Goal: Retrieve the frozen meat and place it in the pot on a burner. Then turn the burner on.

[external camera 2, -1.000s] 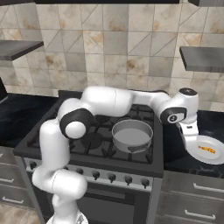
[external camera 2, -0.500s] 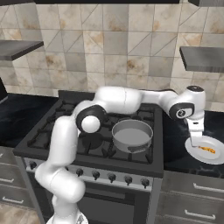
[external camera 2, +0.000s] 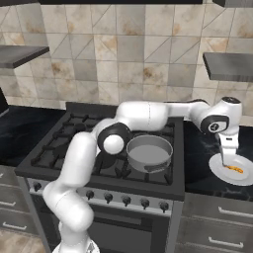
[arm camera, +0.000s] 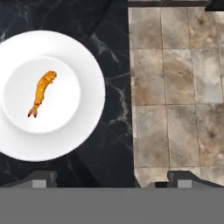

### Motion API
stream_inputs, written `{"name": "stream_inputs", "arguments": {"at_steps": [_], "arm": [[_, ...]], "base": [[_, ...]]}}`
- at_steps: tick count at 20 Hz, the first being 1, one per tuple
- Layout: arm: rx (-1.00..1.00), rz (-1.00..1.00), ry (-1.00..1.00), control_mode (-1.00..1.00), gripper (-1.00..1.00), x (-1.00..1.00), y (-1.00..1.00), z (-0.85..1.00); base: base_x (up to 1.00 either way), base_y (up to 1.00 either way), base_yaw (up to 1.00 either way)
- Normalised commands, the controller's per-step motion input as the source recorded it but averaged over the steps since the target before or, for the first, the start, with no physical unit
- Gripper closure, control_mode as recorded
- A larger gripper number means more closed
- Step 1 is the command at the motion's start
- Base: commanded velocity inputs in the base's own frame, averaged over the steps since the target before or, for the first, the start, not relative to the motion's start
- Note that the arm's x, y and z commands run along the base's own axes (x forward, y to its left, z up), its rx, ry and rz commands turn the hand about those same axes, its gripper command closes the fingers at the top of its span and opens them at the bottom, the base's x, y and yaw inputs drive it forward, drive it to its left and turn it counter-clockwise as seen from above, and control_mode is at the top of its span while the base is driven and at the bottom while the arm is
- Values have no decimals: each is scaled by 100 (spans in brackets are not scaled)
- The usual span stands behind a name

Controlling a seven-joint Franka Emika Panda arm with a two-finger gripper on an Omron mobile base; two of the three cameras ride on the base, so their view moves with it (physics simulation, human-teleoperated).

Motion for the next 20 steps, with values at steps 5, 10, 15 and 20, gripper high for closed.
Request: {"name": "stream_inputs", "arguments": {"at_steps": [5,10,15,20], "arm": [[0,0,1,-100,-100,34,-15,-39],[0,0,4,-100,-100,25,-19,-22],[3,0,0,-100,-100,33,-42,-11],[9,0,0,-100,-100,31,-29,-3]], "base": [[0,0,0],[0,0,0],[0,0,0],[0,0,0]]}}
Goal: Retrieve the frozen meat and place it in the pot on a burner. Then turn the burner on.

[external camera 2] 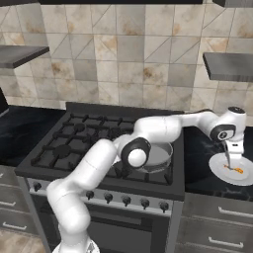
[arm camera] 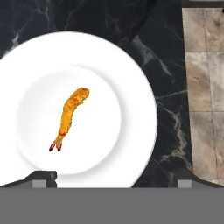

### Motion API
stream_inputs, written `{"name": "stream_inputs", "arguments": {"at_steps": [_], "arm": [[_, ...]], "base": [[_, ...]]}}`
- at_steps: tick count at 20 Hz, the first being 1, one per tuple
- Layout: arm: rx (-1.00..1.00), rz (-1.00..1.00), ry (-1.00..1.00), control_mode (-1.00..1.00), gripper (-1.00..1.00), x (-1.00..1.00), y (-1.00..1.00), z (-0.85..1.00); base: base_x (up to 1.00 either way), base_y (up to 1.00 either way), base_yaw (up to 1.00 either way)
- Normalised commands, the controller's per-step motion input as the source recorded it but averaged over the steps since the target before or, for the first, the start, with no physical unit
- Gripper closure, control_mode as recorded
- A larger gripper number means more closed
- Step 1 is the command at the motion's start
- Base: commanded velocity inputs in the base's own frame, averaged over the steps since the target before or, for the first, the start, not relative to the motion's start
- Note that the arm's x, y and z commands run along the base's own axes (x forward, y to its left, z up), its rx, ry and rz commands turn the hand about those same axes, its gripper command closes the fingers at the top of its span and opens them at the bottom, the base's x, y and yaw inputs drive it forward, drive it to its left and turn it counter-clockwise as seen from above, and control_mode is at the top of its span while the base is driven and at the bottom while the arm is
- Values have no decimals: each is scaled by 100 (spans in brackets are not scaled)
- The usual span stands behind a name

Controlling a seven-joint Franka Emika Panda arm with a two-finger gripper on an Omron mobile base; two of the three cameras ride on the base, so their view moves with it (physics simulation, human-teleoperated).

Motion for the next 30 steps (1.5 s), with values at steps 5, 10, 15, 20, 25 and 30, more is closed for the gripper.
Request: {"name": "stream_inputs", "arguments": {"at_steps": [5,10,15,20,25,30], "arm": [[4,0,0,-100,-100,33,-6,-8],[5,0,0,-100,-100,32,-15,-6],[6,1,0,-100,-100,17,-21,0],[7,0,0,-100,-100,11,-28,0],[1,2,-2,-100,-100,2,-24,-7],[0,2,0,-100,-100,5,-21,0]], "base": [[0,0,0],[0,0,0],[0,0,0],[0,0,0],[0,0,0],[0,0,0]]}}
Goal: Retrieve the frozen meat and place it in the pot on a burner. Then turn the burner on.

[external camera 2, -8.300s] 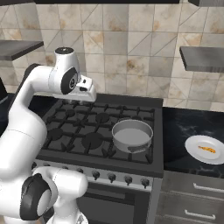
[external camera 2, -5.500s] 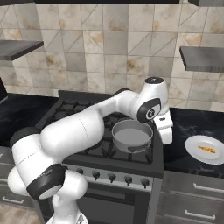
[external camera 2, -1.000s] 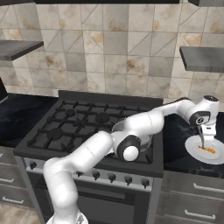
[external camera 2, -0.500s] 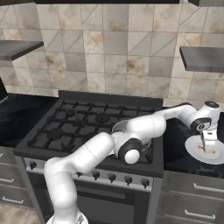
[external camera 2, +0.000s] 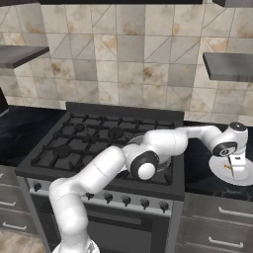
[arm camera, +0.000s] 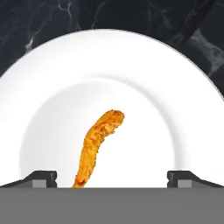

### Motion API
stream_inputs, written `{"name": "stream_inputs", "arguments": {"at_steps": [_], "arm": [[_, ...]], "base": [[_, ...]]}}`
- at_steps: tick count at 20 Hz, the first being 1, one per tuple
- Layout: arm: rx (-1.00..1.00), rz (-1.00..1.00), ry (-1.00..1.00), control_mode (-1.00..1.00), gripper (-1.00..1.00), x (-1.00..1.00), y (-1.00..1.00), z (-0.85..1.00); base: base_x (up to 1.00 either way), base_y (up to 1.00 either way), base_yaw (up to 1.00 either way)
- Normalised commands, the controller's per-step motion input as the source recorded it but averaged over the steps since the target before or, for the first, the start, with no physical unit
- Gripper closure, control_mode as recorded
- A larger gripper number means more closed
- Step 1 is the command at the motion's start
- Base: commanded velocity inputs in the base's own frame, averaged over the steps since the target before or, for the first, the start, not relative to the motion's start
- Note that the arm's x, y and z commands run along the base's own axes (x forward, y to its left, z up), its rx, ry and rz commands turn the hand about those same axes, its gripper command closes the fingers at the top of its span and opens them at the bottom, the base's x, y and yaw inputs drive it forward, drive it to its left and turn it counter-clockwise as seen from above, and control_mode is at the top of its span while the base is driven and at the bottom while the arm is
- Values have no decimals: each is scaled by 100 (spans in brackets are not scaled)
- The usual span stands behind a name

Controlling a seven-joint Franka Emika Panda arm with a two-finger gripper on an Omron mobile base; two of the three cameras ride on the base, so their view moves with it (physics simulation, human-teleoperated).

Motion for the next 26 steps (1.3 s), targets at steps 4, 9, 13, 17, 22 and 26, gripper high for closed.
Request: {"name": "stream_inputs", "arguments": {"at_steps": [4,9,13,17,22,26], "arm": [[0,1,0,-100,-100,8,-11,0],[0,0,1,-100,-100,19,0,0],[0,0,8,-100,-100,22,0,0],[0,0,11,-100,-100,20,-1,0],[0,0,16,-100,-100,31,-5,0],[0,0,2,-100,-100,13,-11,-1]], "base": [[0,0,0],[0,0,0],[0,0,0],[0,0,0],[0,0,0],[0,0,0]]}}
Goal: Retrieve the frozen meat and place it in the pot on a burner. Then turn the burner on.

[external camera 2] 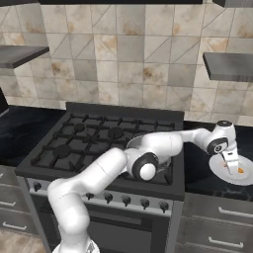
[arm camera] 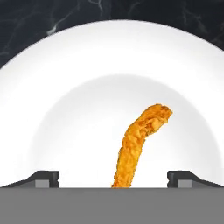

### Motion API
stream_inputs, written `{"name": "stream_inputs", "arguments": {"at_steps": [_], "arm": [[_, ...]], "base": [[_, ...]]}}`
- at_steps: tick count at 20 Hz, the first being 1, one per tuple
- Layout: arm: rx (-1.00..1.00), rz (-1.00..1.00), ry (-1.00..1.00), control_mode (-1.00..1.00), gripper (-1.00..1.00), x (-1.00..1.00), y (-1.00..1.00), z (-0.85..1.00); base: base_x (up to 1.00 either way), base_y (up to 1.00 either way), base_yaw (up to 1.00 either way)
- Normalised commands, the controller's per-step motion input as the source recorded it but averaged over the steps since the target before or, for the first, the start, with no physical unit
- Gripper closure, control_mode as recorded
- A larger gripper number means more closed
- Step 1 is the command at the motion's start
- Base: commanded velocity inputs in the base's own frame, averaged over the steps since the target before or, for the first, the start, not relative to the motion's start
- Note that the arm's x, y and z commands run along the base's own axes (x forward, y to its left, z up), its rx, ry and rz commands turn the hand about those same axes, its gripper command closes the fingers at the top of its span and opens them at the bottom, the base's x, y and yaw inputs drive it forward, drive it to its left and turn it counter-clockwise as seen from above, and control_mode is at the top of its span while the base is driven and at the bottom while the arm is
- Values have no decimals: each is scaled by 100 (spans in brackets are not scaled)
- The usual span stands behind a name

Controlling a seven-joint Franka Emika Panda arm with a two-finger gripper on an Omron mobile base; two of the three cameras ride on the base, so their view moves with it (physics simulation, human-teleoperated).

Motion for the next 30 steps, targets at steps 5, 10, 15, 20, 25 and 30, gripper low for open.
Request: {"name": "stream_inputs", "arguments": {"at_steps": [5,10,15,20,25,30], "arm": [[7,0,0,-100,-100,-1,-3,-23],[12,0,0,-100,100,-10,0,-35],[8,0,1,-100,100,-12,2,-32],[4,-1,7,-100,100,-4,17,-28],[2,-1,1,-100,100,0,16,-1],[5,-1,-1,-100,100,-8,0,19]], "base": [[0,0,0],[0,0,0],[0,0,0],[0,0,0],[0,0,0],[0,0,0]]}}
